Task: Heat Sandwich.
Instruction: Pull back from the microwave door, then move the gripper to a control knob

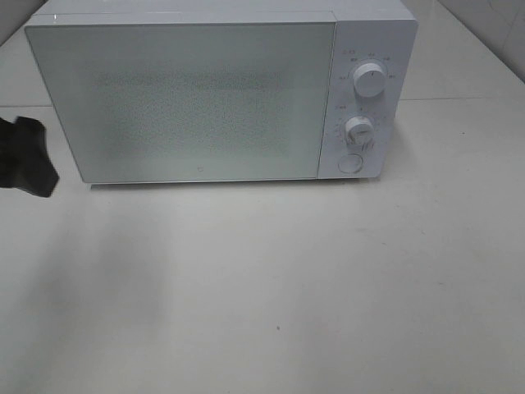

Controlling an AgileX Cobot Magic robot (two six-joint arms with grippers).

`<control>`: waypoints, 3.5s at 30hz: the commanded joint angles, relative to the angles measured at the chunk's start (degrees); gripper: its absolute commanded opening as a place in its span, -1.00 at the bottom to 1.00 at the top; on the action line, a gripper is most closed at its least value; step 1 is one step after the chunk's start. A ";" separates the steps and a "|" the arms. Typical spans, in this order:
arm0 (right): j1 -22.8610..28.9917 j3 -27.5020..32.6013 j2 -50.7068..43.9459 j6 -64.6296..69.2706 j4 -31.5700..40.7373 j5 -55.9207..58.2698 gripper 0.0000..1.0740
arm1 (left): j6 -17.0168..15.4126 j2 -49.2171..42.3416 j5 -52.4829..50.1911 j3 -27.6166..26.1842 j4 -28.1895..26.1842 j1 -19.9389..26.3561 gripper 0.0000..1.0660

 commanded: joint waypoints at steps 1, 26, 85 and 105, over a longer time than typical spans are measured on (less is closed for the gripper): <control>-0.40 0.06 -1.66 -0.34 0.06 -0.29 0.37 | 5.79 -3.44 2.06 0.11 -3.78 6.19 0.88; -0.40 0.06 -1.66 -0.46 0.06 -0.29 0.37 | 11.17 -35.64 9.51 16.44 -7.22 19.94 0.88; -0.40 0.06 -1.60 -0.23 0.17 -0.29 0.37 | 10.77 -74.60 10.14 24.58 -7.62 23.49 0.88; -0.40 0.06 -1.60 -0.40 0.17 -0.29 0.37 | 10.77 -74.60 10.14 24.58 -7.62 23.49 0.88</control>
